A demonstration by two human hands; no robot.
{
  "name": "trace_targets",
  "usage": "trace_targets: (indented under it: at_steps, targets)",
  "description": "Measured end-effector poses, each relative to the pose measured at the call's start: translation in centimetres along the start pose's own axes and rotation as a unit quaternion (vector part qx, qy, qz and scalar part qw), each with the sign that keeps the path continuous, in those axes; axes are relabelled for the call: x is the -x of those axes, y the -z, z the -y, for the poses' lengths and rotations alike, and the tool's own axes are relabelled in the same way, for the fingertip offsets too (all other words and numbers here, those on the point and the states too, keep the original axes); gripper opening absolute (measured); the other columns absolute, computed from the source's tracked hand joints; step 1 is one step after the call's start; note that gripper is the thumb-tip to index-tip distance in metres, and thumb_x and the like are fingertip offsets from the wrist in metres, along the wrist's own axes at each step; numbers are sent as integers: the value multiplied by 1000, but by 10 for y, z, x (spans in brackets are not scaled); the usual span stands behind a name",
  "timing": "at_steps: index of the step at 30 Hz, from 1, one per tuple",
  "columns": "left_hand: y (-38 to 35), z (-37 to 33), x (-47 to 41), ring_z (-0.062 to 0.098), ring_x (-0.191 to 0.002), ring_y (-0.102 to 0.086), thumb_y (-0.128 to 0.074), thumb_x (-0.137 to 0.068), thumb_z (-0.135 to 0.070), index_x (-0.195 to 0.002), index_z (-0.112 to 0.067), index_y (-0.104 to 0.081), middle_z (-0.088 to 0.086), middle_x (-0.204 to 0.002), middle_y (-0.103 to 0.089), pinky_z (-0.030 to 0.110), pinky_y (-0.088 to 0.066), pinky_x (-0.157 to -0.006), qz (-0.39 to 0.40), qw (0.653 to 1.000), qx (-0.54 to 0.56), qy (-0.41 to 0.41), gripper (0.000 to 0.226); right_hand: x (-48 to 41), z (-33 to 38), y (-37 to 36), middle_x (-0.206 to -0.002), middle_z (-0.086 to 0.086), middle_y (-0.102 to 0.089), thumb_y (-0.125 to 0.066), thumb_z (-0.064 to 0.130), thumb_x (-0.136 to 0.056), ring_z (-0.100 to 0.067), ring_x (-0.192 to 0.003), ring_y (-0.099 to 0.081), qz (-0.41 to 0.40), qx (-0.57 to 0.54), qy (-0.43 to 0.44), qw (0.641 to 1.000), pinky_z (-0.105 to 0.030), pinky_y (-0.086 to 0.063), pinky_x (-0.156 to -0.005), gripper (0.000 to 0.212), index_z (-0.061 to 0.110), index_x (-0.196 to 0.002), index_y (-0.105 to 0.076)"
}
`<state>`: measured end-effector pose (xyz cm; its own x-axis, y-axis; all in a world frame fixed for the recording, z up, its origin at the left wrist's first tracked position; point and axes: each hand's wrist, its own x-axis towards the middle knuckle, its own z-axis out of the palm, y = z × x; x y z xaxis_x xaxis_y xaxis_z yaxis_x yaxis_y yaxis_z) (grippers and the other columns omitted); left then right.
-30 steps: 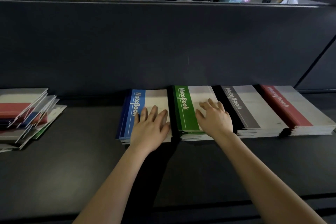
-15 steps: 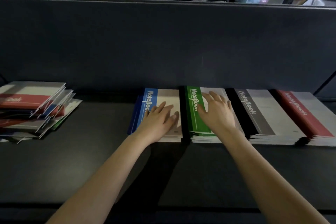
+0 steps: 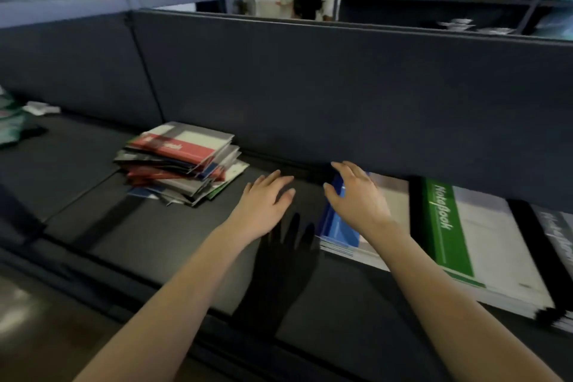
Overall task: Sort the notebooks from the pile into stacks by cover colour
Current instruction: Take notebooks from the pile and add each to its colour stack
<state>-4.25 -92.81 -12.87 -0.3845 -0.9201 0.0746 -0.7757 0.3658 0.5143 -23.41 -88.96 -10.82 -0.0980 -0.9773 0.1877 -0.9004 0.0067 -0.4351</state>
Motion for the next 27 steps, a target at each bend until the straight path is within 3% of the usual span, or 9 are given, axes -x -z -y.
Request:
trace_targets:
  at_steps: [6,11,14,16,27]
  targets:
    - [39,49,18,23,-145,-20,-41,-101,-37,-144,-25,-40,4,-156,-27,43,-17,-118,-50,998,14,46,45,-30,58,-35,-156,0,-24,-45,41,-97,-17,-143,-23,45,-19,62,997,-42,-29,-113,58,22,-149,-28]
    - [68,87,34,25,-143,-27,-31,-87,-53,-141,-22,-46,7,-152,-36,45,-23,-115,-83,993,10,88,64,-53,105,-61,-156,-1,-24,-45,40,-97,-17,-143,-22,64,-21,107,992,-40,-29,-113,58,22,-149,-28]
    - [83,109,38,24,-143,-26,-44,-99,-33,-143,-20,-42,7,-154,-31,41,-21,-116,-89,990,-8,112,46,-65,131,-76,-154,-1,-27,-47,38,-96,-16,-142,-26,66,-22,130,989,-36,-29,-112,56,20,-147,-31]
    - [90,125,40,21,-143,-25,-46,-99,-27,-143,-22,-41,4,-154,-30,43,-21,-116,-100,988,-7,116,45,-72,146,-85,-153,-1,-31,-49,37,-96,-17,-139,-30,62,-27,145,987,-34,-31,-109,55,18,-146,-34]
    - [108,197,43,19,-144,-23,-45,-98,-32,-141,-28,-42,-5,-153,-32,47,-21,-116,-94,985,-7,146,43,-118,198,-147,-147,-6,-36,-51,48,-93,-26,-133,-37,79,-15,149,986,-44,-37,-107,63,14,-144,-36]
